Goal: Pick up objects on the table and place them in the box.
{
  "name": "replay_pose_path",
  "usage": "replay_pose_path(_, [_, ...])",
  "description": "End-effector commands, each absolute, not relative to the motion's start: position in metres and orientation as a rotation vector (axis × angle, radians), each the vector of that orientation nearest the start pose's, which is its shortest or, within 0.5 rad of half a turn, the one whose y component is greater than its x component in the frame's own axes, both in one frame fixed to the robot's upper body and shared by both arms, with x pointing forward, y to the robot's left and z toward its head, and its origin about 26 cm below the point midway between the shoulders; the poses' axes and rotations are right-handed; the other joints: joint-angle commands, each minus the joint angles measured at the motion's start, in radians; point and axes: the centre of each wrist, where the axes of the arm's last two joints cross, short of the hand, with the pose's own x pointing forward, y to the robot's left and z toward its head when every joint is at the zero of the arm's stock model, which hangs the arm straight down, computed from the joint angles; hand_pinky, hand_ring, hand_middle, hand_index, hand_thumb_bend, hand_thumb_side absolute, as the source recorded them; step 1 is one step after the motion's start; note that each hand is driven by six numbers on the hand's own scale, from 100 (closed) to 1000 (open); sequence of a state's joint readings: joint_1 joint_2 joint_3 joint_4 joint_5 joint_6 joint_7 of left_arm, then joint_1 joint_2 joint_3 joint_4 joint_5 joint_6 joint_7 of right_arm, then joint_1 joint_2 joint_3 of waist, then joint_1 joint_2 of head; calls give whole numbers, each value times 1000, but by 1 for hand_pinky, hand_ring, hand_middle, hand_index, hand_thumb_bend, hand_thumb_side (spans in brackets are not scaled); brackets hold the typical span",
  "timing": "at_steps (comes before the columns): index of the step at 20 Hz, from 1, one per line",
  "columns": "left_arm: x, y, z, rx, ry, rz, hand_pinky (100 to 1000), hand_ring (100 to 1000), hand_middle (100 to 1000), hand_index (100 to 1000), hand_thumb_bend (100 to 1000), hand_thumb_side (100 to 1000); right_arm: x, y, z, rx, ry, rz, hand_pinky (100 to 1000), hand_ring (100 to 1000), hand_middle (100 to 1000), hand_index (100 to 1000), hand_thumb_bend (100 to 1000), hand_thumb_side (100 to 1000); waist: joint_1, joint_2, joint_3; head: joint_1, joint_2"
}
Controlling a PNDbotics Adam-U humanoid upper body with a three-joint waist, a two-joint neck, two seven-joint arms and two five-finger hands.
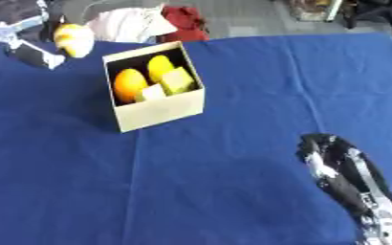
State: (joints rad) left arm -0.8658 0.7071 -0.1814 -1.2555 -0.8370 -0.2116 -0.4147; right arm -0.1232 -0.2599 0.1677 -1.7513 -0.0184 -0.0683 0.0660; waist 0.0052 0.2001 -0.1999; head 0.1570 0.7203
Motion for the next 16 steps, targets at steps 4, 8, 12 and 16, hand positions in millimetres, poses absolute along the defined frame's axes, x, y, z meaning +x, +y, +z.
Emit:
replay_pose_path(4, [446, 283, 278, 1164, -1503, -1704, 647, 487, 463, 638, 202, 227, 299, -238, 79, 60, -1902, 469, 641, 627, 589, 695, 100, 479, -1, -31, -15, 13, -3])
replay_pose_path(8, [460, 266, 259, 1168, -1476, -1723, 654, 503, 481, 657, 173, 233, 299, -235, 79, 76, -1901, 474, 640, 627, 588, 695, 100, 490, -5, -28, -28, 23, -4])
replay_pose_path(12, [469, 260, 240, 1169, -1438, -1741, 679, 556, 545, 713, 184, 244, 299, -235, 80, 83, -1902, 474, 640, 627, 588, 695, 100, 496, -6, -24, -34, 25, -5])
replay_pose_path(16, [471, 259, 229, 1148, -1396, -1781, 745, 680, 694, 825, 227, 257, 299, -234, 80, 85, -1903, 472, 640, 627, 588, 695, 100, 497, -6, -22, -35, 23, -6])
